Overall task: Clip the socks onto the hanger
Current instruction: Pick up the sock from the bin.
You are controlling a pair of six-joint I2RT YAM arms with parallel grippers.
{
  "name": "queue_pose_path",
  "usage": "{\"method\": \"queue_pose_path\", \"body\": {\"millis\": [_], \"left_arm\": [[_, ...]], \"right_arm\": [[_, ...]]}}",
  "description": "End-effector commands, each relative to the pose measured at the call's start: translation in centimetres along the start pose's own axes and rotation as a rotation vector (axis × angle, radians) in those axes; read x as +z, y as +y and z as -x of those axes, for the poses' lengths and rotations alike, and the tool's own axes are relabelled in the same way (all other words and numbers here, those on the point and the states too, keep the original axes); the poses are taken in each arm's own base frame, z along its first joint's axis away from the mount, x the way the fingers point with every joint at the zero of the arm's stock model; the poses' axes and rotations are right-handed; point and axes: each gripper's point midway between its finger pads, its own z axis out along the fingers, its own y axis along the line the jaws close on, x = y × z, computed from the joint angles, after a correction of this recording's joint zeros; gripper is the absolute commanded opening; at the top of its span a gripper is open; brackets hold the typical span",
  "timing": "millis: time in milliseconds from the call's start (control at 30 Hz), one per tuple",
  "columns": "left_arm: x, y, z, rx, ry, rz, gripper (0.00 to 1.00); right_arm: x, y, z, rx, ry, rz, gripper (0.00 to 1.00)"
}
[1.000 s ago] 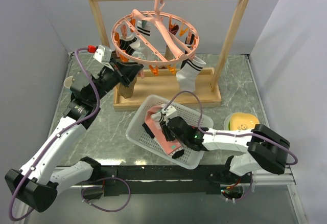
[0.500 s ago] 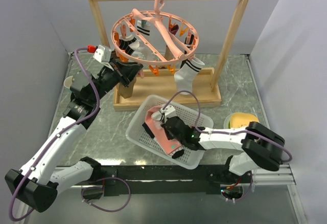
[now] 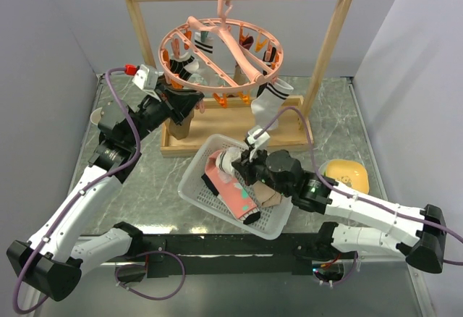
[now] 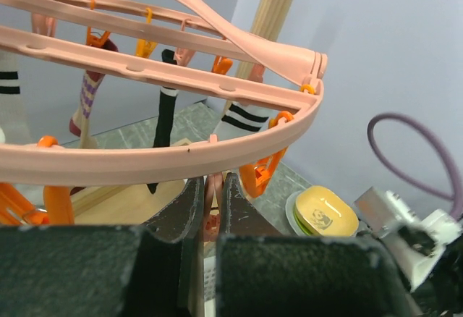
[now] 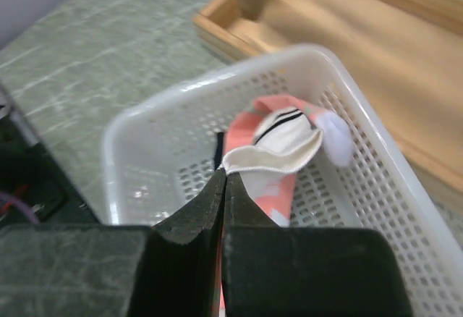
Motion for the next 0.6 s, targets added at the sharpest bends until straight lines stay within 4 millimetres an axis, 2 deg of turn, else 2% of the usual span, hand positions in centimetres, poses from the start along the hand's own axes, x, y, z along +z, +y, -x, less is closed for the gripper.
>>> {"method": "queue_pose_path", "body": {"millis": [0, 33, 67, 133, 167, 233, 333, 400, 533, 567], "left_arm": [[-0.8, -2.1, -0.2, 0.021, 0.020, -0.105, 0.01], [-0.8, -2.1, -0.2, 0.022, 0.022, -0.105, 0.01], [-0.9, -2.2, -0.1, 0.023, 0.020, -0.109, 0.01], [-1.0, -2.4, 0.0, 0.027, 0.016, -0.114, 0.01], [-1.1, -2.4, 0.0, 0.024, 0.016, -0.114, 0.01], [-1.2, -2.6, 0.1, 0.026, 0.013, -0.124, 0.01], [-1.5, -3.1, 0.1, 0.022, 0.008, -0.141, 0.01], [-1.7, -3.3, 0.1, 0.017, 0.008, -0.153, 0.01], [-2.0, -3.7, -0.4, 0.008, 0.021, -0.171, 0.01], [-2.1, -3.7, -0.4, 0.001, 0.023, -0.171, 0.01]], "right_arm": [[-2.4, 4.2, 5.9, -0.095, -0.042, 0.215, 0.00], [-2.8, 4.4, 6.3, -0.127, -0.020, 0.230, 0.00], [-3.7, 5.5, 9.2, -0.137, -0.065, 0.273, 0.00], [-4.8, 6.7, 10.3, -0.189, -0.045, 0.342, 0.00], [-5.8, 7.4, 12.9, -0.186, -0.088, 0.366, 0.00], [-6.5, 7.5, 14.1, -0.247, -0.112, 0.382, 0.00], [-5.8, 6.7, 14.4, -0.294, -0.106, 0.339, 0.00], [-4.8, 6.7, 13.9, -0.306, -0.079, 0.336, 0.00], [-3.2, 7.6, 13.2, -0.338, -0.050, 0.379, 0.00], [-2.2, 7.7, 12.7, -0.349, -0.025, 0.378, 0.00]]}}
